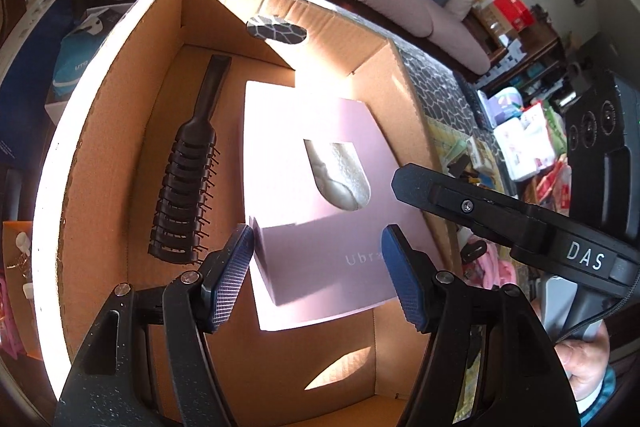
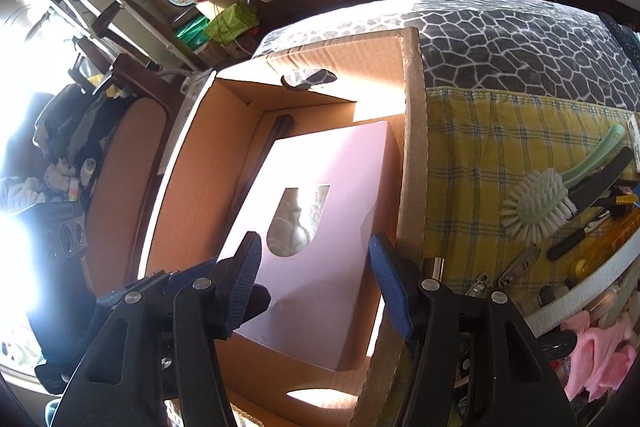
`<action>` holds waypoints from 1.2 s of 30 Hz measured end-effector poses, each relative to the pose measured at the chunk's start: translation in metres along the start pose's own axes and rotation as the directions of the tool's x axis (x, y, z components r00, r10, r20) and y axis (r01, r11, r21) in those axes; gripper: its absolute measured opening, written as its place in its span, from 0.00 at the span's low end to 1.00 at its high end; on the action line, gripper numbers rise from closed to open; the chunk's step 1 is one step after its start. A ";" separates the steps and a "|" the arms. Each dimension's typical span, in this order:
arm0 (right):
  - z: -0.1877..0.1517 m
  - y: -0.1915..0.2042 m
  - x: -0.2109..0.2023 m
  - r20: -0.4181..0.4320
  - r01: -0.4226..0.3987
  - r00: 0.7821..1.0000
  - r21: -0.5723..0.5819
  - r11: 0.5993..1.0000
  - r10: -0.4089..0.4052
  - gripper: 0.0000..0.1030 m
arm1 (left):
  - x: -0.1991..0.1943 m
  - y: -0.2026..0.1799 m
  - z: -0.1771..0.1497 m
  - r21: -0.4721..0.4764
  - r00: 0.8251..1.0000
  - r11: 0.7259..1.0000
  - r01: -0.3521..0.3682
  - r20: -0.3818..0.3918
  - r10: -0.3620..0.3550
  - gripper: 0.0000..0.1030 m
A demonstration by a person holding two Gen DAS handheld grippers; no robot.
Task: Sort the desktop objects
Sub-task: 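Lower the pink box into the cardboard box and open the right gripper, then withdraw both tools from the cardboard box toward the cluttered table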
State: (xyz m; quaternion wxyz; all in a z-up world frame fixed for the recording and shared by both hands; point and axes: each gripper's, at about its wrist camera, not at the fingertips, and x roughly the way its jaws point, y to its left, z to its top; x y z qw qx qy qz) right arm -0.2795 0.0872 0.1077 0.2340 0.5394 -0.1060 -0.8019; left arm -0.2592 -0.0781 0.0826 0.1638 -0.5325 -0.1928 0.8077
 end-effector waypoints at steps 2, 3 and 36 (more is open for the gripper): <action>-0.002 0.000 -0.003 0.000 -0.013 1.000 0.007 1.000 0.013 0.57 | 0.003 0.001 0.003 -0.015 1.000 1.000 0.014 -0.017 -0.014 0.61; -0.004 0.000 -0.006 0.002 -0.014 1.000 0.005 1.000 0.014 0.57 | 0.004 0.000 0.004 -0.021 1.000 1.000 0.009 -0.020 -0.010 0.61; -0.100 -0.050 -0.099 0.033 -0.018 0.999 0.003 1.000 0.018 0.63 | 0.030 -0.056 -0.046 0.313 0.899 0.930 -0.194 -0.322 0.296 0.62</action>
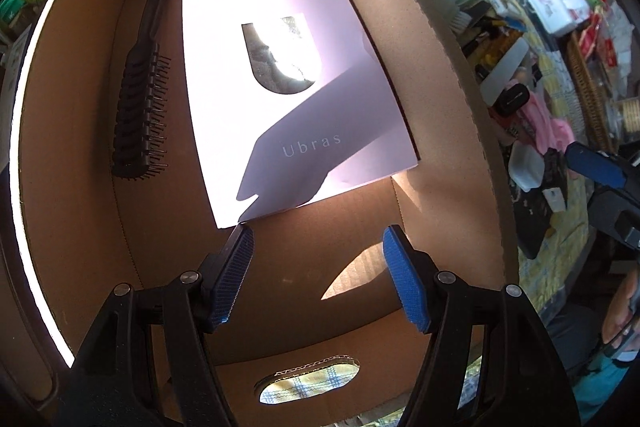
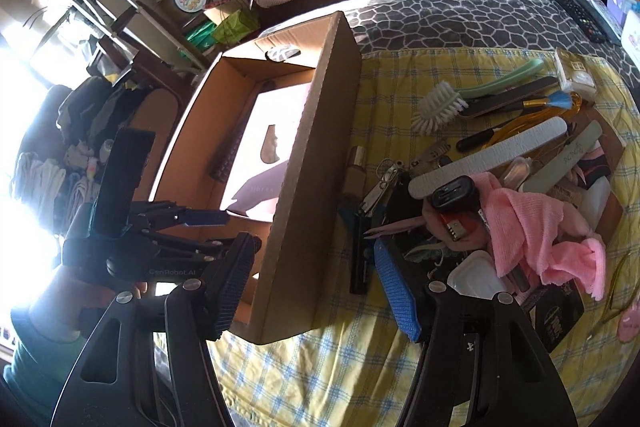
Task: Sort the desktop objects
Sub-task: 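Withdraw both tools from the cardboard box toward the cluttered table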
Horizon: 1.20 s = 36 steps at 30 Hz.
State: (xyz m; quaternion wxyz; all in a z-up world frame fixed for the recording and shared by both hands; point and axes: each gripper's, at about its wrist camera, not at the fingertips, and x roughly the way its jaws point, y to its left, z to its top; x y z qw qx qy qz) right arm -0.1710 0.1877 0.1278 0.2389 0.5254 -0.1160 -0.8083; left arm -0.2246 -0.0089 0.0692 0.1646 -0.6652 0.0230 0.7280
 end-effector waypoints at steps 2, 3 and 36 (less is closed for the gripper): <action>-0.001 -0.004 -0.001 0.003 -0.003 1.000 0.008 1.000 0.003 0.63 | 0.003 0.001 0.005 -0.004 1.000 1.000 -0.004 -0.004 0.004 0.62; -0.002 -0.006 -0.001 0.003 -0.005 1.000 0.012 1.000 0.005 0.63 | 0.004 0.002 0.009 -0.006 1.000 1.000 -0.005 -0.006 0.005 0.62; -0.018 -0.028 0.004 -0.004 0.041 0.999 0.021 0.999 -0.041 0.79 | -0.041 0.016 0.019 -0.091 0.985 0.993 0.082 0.156 -0.067 0.85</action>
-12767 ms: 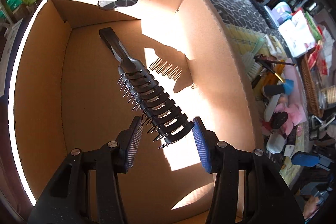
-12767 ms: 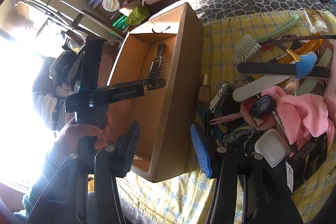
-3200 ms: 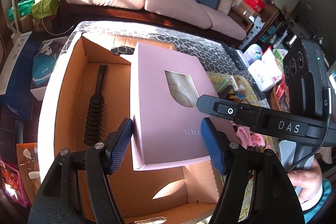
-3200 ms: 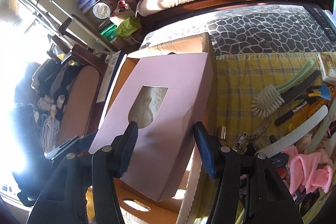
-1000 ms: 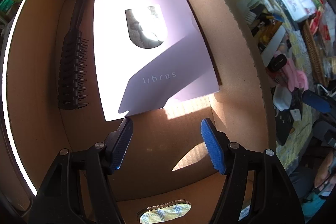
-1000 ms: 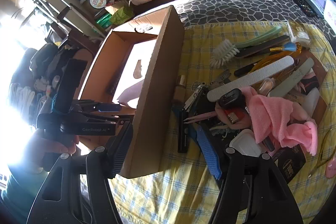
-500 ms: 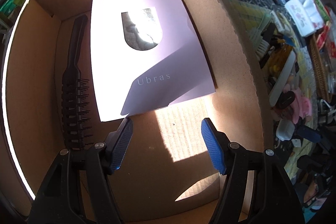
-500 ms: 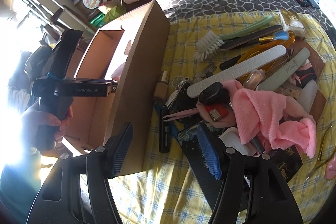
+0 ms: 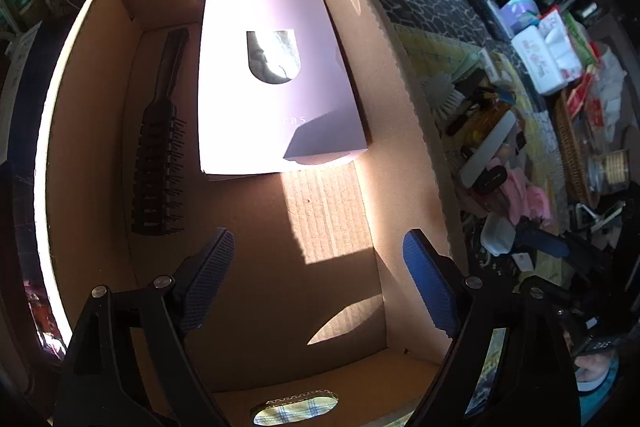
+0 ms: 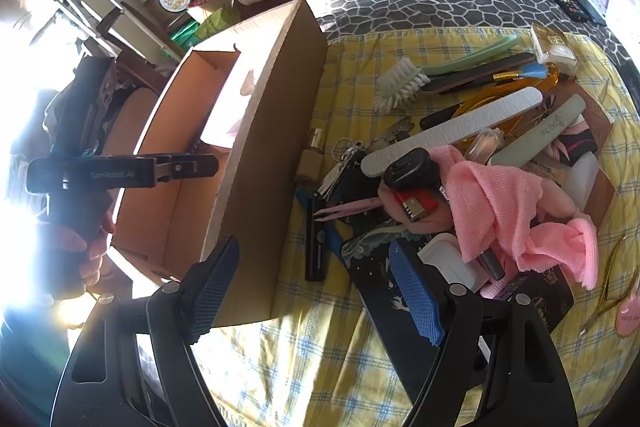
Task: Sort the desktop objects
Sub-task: 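Withdraw both tools from the cardboard box toward the cluttered table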
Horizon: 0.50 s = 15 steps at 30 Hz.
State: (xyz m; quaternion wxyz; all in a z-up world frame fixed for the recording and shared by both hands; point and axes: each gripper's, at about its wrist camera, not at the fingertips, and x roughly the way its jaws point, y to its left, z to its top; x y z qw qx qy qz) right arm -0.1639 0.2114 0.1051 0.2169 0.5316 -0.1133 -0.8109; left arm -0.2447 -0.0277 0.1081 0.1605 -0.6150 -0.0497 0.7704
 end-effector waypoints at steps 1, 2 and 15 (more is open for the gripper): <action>-0.001 0.001 -0.001 -0.003 0.004 1.000 -0.001 1.000 -0.004 0.80 | -0.008 0.000 -0.004 -0.007 1.000 1.000 0.005 0.021 -0.005 0.86; -0.002 0.003 -0.002 -0.006 0.010 1.000 -0.001 1.000 -0.010 0.82 | -0.015 0.000 -0.010 -0.014 0.999 1.000 0.017 0.044 -0.017 0.88; -0.018 0.013 -0.034 0.032 0.083 0.996 -0.009 0.996 -0.083 0.99 | -0.062 -0.022 -0.085 0.036 0.985 0.998 -0.047 0.166 0.041 1.00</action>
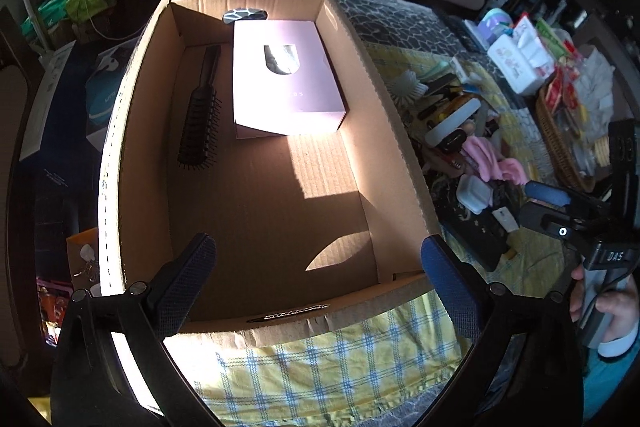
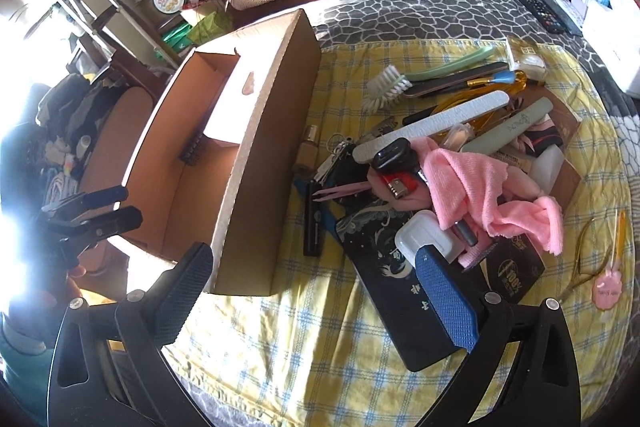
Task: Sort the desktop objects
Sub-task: 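Withdraw both tools from the cardboard box toward the cluttered table, then close the left gripper on the black tissue pack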
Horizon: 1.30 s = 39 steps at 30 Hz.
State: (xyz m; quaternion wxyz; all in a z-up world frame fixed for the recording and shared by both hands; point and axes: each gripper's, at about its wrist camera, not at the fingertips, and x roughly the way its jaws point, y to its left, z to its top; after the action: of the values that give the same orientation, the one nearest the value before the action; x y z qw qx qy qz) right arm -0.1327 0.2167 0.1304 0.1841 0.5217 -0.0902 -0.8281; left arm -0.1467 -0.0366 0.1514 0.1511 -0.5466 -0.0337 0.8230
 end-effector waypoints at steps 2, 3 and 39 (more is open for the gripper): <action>-0.004 -0.006 -0.009 0.012 0.014 1.000 0.007 1.000 -0.014 0.99 | -0.008 -0.010 -0.008 0.016 1.000 1.000 -0.002 0.023 0.001 1.00; -0.007 -0.009 -0.014 0.017 0.024 1.000 0.010 1.000 -0.024 0.99 | -0.012 -0.015 -0.012 0.022 0.999 1.000 -0.003 0.035 0.002 1.00; -0.095 -0.185 -0.092 0.047 0.165 0.982 0.259 0.952 -0.183 0.99 | 0.068 -0.198 -0.074 0.159 0.977 0.966 0.202 0.032 -0.210 1.00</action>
State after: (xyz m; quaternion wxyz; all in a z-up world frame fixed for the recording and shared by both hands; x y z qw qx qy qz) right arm -0.0512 0.4263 0.1021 0.0387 0.5172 -0.1556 -0.8407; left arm -0.0617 0.1628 0.1043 0.2769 -0.5067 -0.0299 0.8159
